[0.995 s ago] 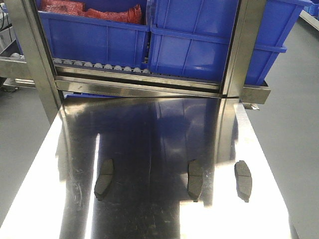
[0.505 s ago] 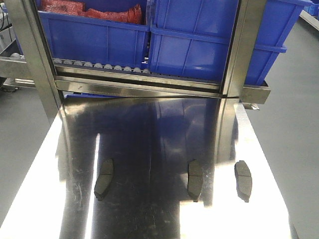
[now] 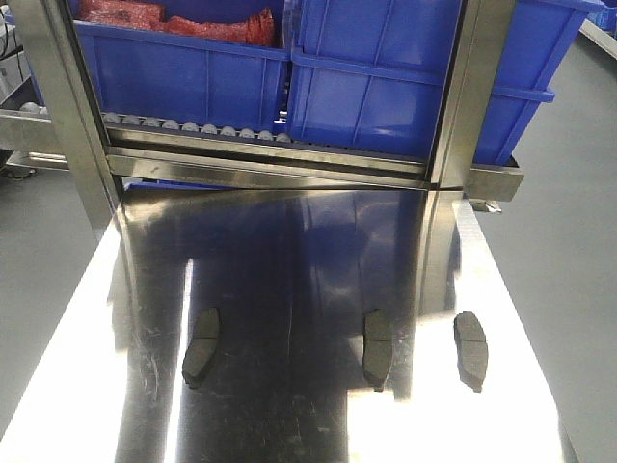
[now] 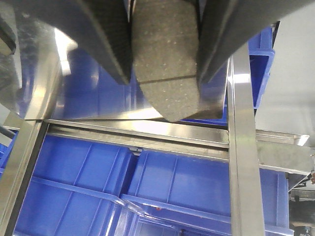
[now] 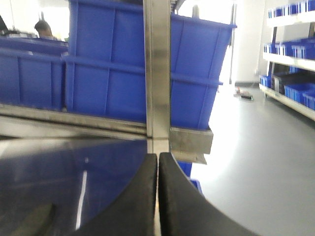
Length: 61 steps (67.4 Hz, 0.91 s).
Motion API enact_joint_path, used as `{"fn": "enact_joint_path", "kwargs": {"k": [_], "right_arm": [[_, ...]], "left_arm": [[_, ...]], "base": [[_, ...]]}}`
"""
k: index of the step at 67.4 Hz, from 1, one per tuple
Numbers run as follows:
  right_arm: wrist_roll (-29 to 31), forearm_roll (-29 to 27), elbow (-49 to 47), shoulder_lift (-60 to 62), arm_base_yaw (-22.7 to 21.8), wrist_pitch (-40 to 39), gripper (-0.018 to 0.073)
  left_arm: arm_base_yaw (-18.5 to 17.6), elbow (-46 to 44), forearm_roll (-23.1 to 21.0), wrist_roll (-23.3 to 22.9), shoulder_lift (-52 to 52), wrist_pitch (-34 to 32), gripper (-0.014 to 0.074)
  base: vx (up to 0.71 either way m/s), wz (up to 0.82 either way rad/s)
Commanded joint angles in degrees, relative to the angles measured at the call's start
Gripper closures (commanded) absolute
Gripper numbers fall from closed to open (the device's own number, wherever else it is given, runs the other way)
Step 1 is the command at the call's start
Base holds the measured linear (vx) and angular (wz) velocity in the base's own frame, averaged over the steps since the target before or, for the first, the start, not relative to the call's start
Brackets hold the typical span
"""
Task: Move and align brake pads A on conveyor
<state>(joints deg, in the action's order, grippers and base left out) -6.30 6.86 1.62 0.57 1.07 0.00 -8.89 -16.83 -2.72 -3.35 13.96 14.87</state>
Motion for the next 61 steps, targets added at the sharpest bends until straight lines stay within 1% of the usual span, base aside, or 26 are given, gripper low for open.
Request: {"fn": "enact_joint_path", "kwargs": {"k": [1, 8, 13, 21, 30, 34, 38, 41, 45, 48, 53, 61], "right_arm": [[0.11, -0.05, -2.63, 0.27, -0.46, -5.83, 0.0571], [0.05, -0.05, -7.67, -3.37, -0.46, -4.69, 0.0571], [0.05, -1.15, -12.4, -8.21, -0.46, -1.17, 0.0571], [0.28, -4.53, -18.73, -17.47, -0.46, 4.5, 0.0571], [0.45, -4.77, -24.35, -28.07, -0.46, 10.8, 0.0571], [0.45, -4.77, -26.38, -32.19, -0.46, 14.41, 0.0571], [0.45, -4.98, -28.78, -36.38, -0.46, 19.65, 0.0571], [0.45, -5.76, -30.39, -39.6, -0.46, 24.72, 0.0571], [0.45, -6.86, -31.56, -42.53, -0.46, 28.75, 0.0571], [0.45, -7.36, -31.73, -44.75, -0.46, 30.1, 0.0571], [0.39, -6.48, -31.73, -47.44, -0.46, 30.17, 0.0571], [-2.34, -8.03, -31.73, -50.31, -0.46, 31.27, 0.057]], "left_arm": [[-0.23, -1.69, -0.4, -0.15, 0.49, -5.22, 0.0603], [-0.23, -1.69, -0.4, -0.15, 0.49, -5.22, 0.0603], [-0.23, -1.69, -0.4, -0.15, 0.49, -5.22, 0.0603], [-0.23, -1.69, -0.4, -0.15, 0.49, -5.22, 0.0603], [-0.23, -1.69, -0.4, -0.1, 0.49, -5.21, 0.0603], [-0.23, -1.69, -0.4, -0.1, 0.49, -5.21, 0.0603], [-0.23, -1.69, -0.4, -0.1, 0.49, -5.21, 0.0603], [-0.23, -1.69, -0.4, -0.1, 0.49, -5.21, 0.0603], [-0.23, -1.69, -0.4, -0.1, 0.49, -5.21, 0.0603], [-0.23, -1.69, -0.4, -0.1, 0.49, -5.21, 0.0603], [-0.23, -1.69, -0.4, -0.1, 0.49, -5.21, 0.0603], [-0.23, -1.69, -0.4, -0.1, 0.49, -5.21, 0.0603]], "base": [[0.0, 0.0], [0.0, 0.0], [0.0, 0.0], [0.0, 0.0], [0.0, 0.0], [0.0, 0.0], [0.0, 0.0], [0.0, 0.0], [0.0, 0.0], [0.0, 0.0], [0.0, 0.0], [0.0, 0.0]]}}
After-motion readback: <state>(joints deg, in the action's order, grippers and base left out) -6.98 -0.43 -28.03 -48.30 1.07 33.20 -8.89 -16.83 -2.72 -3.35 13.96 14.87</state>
